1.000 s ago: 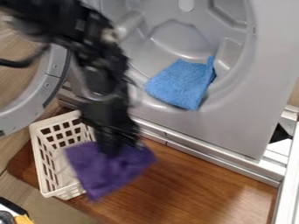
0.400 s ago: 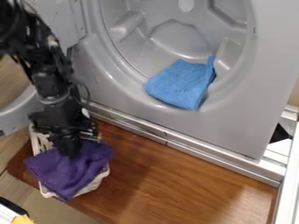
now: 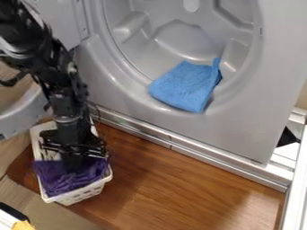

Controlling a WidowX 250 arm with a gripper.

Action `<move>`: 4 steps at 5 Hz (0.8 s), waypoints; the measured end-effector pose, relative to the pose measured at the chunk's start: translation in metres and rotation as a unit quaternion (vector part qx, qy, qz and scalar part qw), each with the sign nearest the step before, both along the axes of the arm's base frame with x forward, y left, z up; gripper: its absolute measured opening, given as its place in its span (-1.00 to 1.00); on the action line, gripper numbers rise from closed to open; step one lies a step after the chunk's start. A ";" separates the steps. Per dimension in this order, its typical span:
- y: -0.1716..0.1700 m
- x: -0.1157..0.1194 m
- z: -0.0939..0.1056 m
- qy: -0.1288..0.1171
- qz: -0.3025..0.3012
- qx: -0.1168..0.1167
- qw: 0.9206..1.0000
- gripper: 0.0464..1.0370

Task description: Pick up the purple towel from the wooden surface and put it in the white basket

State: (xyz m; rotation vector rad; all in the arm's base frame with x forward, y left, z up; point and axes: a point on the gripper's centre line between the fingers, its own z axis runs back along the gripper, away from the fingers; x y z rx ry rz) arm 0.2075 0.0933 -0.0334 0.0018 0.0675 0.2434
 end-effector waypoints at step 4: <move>-0.023 0.020 0.012 0.012 -0.032 -0.016 0.999 0.93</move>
